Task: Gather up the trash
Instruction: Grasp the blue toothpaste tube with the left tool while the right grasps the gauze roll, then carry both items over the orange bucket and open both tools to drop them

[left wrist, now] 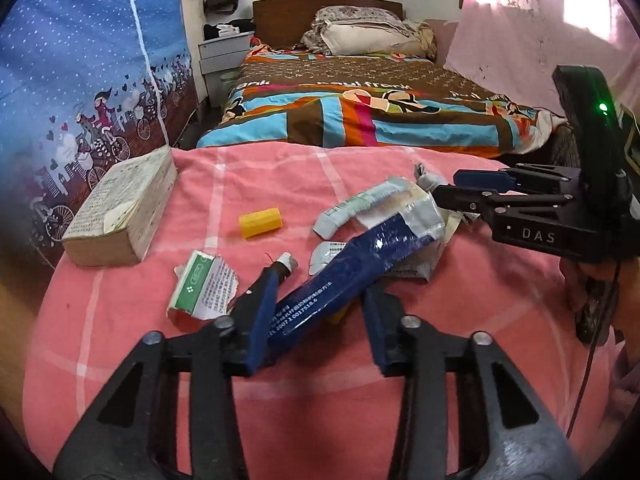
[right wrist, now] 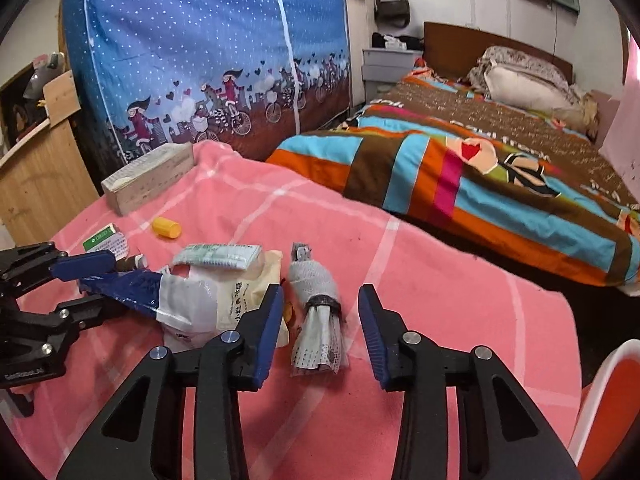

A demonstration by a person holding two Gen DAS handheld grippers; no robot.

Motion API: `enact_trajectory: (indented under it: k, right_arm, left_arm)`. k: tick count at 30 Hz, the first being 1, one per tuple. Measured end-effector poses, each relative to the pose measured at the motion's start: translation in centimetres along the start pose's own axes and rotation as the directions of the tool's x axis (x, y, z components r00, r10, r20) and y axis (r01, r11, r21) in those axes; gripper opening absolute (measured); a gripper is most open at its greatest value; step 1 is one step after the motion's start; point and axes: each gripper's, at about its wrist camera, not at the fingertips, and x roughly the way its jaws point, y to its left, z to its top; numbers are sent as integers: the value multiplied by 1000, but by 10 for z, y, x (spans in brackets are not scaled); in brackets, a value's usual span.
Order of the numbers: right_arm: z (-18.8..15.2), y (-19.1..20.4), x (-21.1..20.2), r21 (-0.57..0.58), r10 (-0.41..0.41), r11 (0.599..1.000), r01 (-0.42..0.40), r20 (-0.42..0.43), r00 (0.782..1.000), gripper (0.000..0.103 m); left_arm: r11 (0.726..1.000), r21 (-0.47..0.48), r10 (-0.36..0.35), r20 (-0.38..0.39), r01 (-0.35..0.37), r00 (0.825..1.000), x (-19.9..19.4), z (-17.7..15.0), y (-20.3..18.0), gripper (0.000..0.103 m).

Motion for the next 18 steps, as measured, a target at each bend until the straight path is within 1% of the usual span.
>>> enact_trajectory:
  k: [2, 4, 6, 10, 12, 14, 16, 18]
  right_arm:
    - [1, -6, 4, 26, 18, 1000, -18, -18, 1000, 37]
    - [2, -9, 4, 44, 34, 998, -33, -19, 999, 34]
    - [1, -9, 5, 43, 40, 998, -39, -31, 999, 19]
    - [0, -2, 4, 17, 28, 999, -27, -31, 999, 15]
    - [-1, 0, -1, 8, 19, 1000, -18, -6, 1000, 14]
    - [-2, 1, -10, 4, 11, 1000, -11, 37, 999, 14]
    - [-3, 1, -19, 3, 2, 1000, -2, 76, 997, 14]
    - [-6, 2, -31, -3, -14, 1000, 14, 141, 990, 14]
  left_arm:
    - [1000, 13, -1, 0, 1, 1000, -1, 0, -2, 31]
    - [1000, 22, -6, 3, 6, 1000, -3, 1, -3, 27]
    - [1000, 27, -12, 7, 12, 1000, -4, 1, -4, 22]
    - [1000, 19, -22, 13, 22, 1000, -9, 0, -4, 17]
    - [999, -2, -33, 30, 33, 999, -14, 0, -3, 14]
    - [999, -30, -43, 46, 45, 998, -19, -1, -2, 12]
    - [997, -53, -51, 61, 54, 997, -21, -2, -1, 11]
    - [995, -83, -50, 81, 56, 995, -24, -3, -2, 11]
